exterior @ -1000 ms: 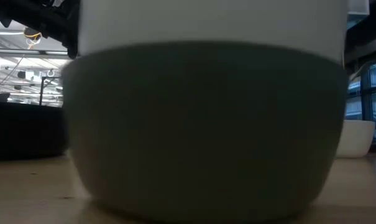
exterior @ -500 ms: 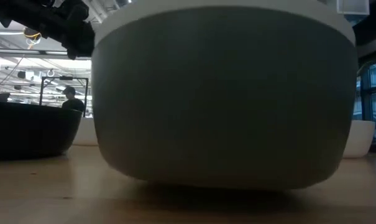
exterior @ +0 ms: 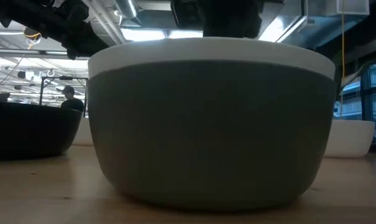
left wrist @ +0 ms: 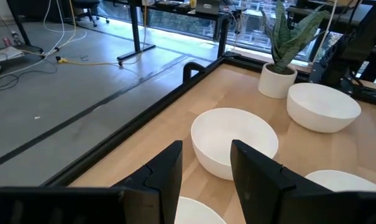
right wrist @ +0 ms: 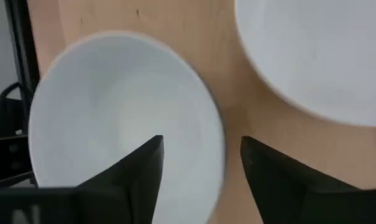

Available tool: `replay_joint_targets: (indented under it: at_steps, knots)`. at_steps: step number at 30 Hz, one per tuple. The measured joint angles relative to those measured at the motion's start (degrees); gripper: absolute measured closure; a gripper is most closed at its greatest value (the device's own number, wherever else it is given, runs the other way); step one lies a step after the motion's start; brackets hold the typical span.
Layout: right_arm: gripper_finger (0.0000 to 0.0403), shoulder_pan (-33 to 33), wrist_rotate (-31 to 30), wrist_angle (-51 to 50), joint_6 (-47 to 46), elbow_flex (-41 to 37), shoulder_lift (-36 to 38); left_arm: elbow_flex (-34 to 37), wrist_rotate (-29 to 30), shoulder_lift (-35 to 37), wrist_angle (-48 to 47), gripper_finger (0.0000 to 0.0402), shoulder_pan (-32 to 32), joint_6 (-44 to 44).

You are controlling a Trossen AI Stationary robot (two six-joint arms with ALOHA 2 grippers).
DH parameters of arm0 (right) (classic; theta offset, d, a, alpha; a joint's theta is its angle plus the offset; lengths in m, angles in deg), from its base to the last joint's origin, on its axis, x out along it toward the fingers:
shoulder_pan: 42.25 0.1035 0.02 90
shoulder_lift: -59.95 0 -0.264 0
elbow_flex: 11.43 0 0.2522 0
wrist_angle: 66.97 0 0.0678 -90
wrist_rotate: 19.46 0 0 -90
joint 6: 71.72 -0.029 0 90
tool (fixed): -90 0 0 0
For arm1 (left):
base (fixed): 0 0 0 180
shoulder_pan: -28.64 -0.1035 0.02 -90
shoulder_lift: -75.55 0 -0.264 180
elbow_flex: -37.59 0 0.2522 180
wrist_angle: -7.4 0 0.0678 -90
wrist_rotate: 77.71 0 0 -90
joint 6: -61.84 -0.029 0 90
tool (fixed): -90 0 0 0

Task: Nest bowls inside each other
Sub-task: Stack the white bowl on top of the stacked bowls

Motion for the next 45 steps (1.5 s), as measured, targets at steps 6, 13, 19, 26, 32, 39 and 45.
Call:
replay_joint_targets:
  at_steps: [6, 13, 19, 26, 32, 39, 45]
  knots:
    - [0.0181, -0.3, -13.3, -17.8, 1.2, 8.0, 0.0, 0.0, 0.0, 0.0, 0.0, 0.0272, 0.0, 0.0]
    - [0.0181, -0.3, -25.0, -33.5, -1.8, 9.2, 1.6, 0.0, 0.0, 0.0, 0.0, 0.0272, 0.0, 0.0]
    - [0.0197, 0.2, -25.4, -29.7, -5.2, -1.0, 9.8, 0.0, 0.0, 0.0, 0.0, 0.0272, 0.0, 0.0]
    - [0.0206, 1.3, -26.8, -20.0, -12.6, -17.2, 26.1, 0.0, 0.0, 0.0, -0.1, 0.0272, 0.0, -3.0]
    - [0.0206, 4.3, -26.7, -8.7, -12.5, -31.9, 38.3, 0.0, 0.0, 0.0, -0.1, 0.0272, 0.0, -3.0]
    - [0.0206, 6.6, -21.5, -1.7, -15.1, -44.1, 43.3, 0.0, 0.1, 0.0, -0.6, 0.0272, 0.0, -3.0]
    - [0.0206, 7.0, -21.5, -0.3, -19.8, -48.6, 42.7, 0.0, 0.2, 0.0, -0.9, 0.0272, 0.0, -3.0]
